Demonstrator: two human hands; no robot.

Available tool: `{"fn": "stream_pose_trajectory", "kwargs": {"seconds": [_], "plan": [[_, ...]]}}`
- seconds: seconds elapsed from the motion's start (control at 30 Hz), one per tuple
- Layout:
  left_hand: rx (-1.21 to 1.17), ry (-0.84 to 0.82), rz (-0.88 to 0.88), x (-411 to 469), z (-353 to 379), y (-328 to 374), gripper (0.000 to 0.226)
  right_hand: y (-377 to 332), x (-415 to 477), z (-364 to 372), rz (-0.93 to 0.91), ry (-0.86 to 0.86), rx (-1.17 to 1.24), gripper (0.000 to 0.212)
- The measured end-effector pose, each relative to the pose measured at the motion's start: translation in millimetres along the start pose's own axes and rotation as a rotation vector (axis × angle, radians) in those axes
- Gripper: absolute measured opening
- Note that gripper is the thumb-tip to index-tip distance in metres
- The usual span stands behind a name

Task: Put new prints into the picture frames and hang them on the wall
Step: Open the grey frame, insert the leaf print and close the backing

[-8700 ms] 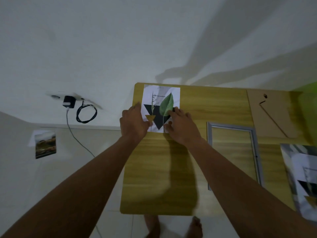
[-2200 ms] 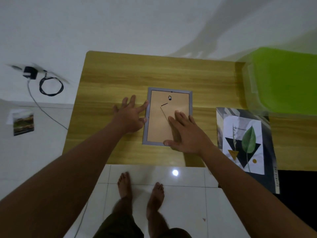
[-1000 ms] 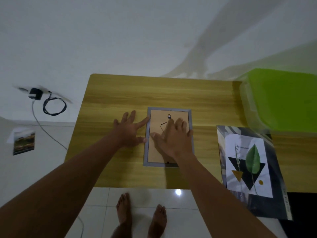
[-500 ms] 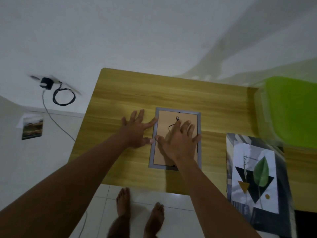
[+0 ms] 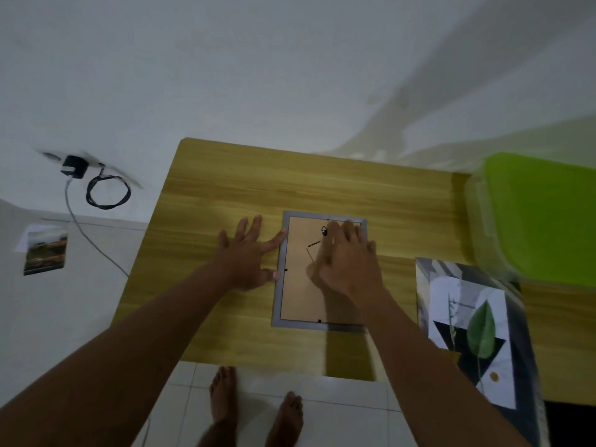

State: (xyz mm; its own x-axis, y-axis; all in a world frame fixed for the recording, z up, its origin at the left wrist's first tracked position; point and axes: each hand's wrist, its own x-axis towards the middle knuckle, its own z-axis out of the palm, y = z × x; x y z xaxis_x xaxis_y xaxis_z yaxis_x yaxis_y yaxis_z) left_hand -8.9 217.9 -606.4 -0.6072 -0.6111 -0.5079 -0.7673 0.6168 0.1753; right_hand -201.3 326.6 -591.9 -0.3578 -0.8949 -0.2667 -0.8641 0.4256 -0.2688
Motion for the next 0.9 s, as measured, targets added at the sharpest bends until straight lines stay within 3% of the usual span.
{"fn": "stream_pose_trajectory", "kwargs": {"seconds": [0.13,0.47,0.77,0.9], "plan": [[-0.001,-0.014,-0.012,0.0,-0.2,0.0,0.09,8.7,20.6,-17.2,-0.074,-0.153,-0.025,0.078],[-0.011,-0.032,-0.024,1.6,1.6,-0.4,0.089,11.8,27.5,-19.8,-0.112,-0.16,-0.066,0.063],[-0.014,-0.034,-0.028,0.0,0.0,-0.4,0.089,13.0,23.5,-19.7,-0.123,-0.212,-0.141,0.073],[-0.008,-0.039,-0.032,0.3,-0.7,0.3,0.09,15.0,4.1,-9.4,-0.059,-0.122,-0.096,0.071]]}}
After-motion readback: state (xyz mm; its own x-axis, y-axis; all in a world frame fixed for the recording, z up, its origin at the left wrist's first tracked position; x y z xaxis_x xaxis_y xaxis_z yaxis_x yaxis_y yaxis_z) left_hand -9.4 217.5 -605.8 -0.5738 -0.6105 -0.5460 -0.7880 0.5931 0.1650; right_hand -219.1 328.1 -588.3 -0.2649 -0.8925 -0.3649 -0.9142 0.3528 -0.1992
